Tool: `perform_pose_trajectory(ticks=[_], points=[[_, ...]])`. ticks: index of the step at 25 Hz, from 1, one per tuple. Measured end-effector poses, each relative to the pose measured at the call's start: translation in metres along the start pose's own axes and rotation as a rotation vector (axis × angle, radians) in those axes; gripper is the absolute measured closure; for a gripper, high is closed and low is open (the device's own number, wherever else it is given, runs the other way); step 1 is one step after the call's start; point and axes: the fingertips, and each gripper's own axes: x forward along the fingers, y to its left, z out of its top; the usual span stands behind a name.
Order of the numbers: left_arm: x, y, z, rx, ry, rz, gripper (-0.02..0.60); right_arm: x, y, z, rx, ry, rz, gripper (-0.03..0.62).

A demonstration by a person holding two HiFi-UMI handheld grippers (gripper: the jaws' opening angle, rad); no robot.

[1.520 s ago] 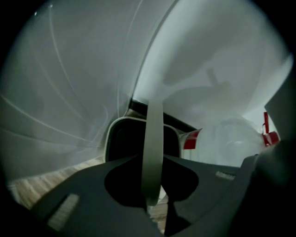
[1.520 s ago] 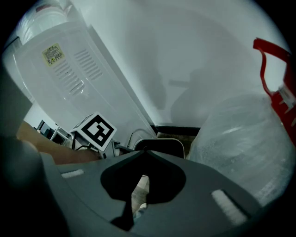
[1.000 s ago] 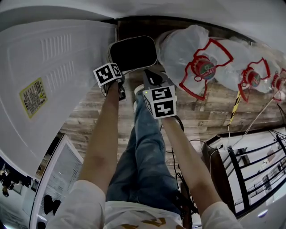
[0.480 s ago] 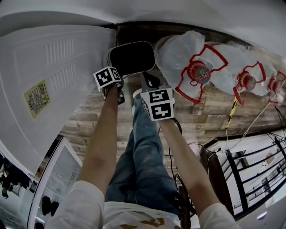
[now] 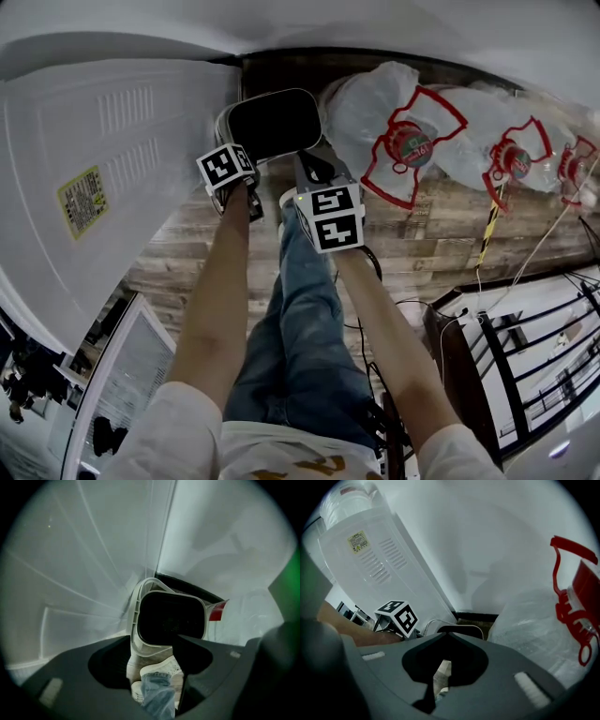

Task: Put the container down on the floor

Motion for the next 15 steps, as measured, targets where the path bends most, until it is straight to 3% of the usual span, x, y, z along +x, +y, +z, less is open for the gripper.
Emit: perform_pose_trajectory(ticks=[6, 11, 15], points=[[-0.029, -0.015, 0.008, 0.033, -0.052, -0.048, 0.305, -0.019, 0.005, 0.019, -0.035, -0.052, -0.027, 0.568], [-0.070, -0.047, 0.030, 0.132, -0.166, -0.181, 0.342, -0.040, 0.007, 0.046, -0.075, -0.116, -0.036, 0.568], [-0.105, -0.067, 0.037, 0.072, -0.237, -0.306, 0.421, -0.057, 0.004, 0.058, -0.079, -0.135, -0.052, 0.568]])
